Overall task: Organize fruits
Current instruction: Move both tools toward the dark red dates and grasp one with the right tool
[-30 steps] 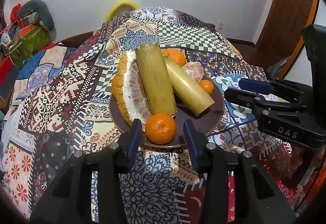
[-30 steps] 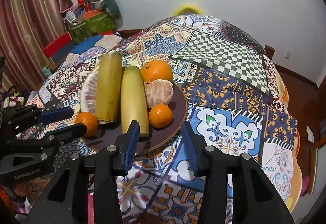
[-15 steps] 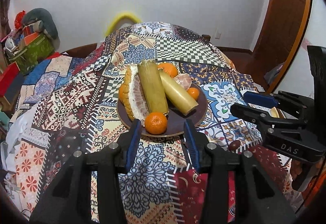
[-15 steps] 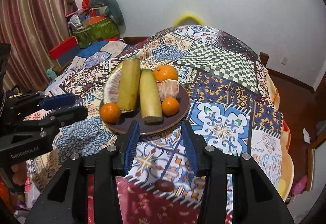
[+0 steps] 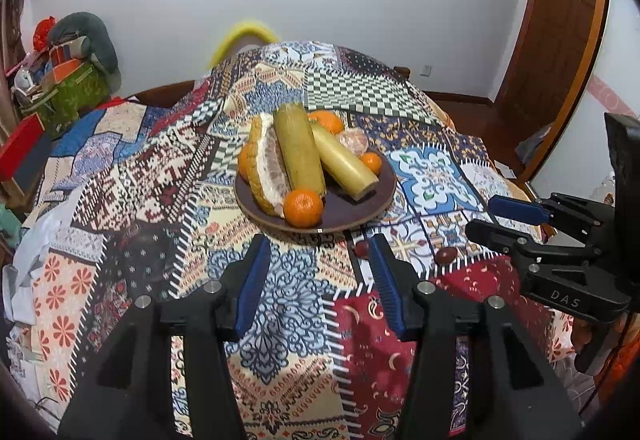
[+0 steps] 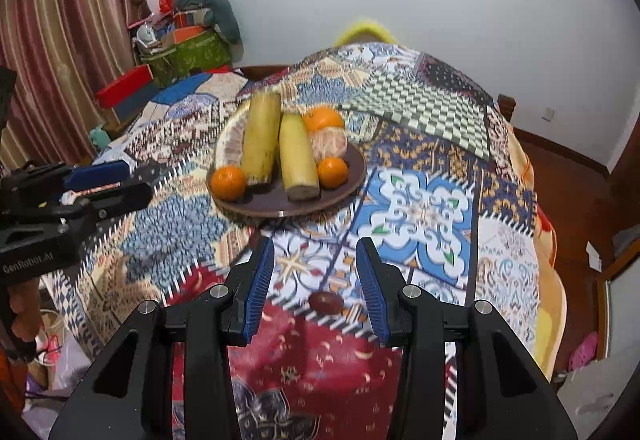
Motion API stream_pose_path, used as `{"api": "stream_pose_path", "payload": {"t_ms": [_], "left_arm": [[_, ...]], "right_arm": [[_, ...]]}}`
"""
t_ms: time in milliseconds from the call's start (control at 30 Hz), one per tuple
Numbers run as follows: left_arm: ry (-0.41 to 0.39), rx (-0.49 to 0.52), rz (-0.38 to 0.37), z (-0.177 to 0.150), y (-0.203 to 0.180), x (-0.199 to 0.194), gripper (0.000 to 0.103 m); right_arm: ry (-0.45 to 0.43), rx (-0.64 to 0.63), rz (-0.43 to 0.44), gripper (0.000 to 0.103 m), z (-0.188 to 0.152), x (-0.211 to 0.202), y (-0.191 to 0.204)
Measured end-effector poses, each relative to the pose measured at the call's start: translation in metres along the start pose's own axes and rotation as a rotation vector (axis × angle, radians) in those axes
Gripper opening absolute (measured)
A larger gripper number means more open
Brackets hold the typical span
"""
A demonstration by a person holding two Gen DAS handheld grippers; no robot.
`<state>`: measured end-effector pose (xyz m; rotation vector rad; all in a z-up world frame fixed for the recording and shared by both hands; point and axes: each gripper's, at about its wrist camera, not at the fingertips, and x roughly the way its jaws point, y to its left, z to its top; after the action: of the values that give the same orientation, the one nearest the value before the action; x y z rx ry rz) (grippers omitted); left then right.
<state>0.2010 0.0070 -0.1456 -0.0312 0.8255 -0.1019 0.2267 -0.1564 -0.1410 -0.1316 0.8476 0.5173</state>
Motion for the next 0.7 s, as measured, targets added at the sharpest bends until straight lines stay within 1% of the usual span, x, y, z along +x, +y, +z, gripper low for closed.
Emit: {"api": "stream_pose_path", "payload": {"t_ms": [200,367,533,567,667,700], "left_arm": [[0.058,-0.001,-0.009,-0.015,-0.001,0.016,0.051],[0.097,-0.008,-0.021,-0.023,-0.001,0.029,0.051],[0.128,-0.007,-0.028,-0.027,-0.003,0.042,0.051],[0.132,-0.006,-0.029,-0.027,-0.003,0.044,0.051],[0.145,-0.002,-0.035,-0.026,-0.006,0.051,0.052],[0.148,-0.001,-0.038,-0.026,-0.007,0.053,0.052]], "right_arm": [[0.056,0.013,0.000,0.039,-0.018,0.014,-0.002],[0.094,0.026,0.016,0.039,-0.026,0.027,-0.004],[0.105,0.031,0.023,0.039,-0.028,0.036,-0.006],[0.107,0.030,0.023,0.039,-0.028,0.038,-0.007],[0.124,0.031,0.029,0.028,-0.031,0.044,-0.008],[0.123,0.032,0.033,0.027,-0.032,0.044,-0.009]]}}
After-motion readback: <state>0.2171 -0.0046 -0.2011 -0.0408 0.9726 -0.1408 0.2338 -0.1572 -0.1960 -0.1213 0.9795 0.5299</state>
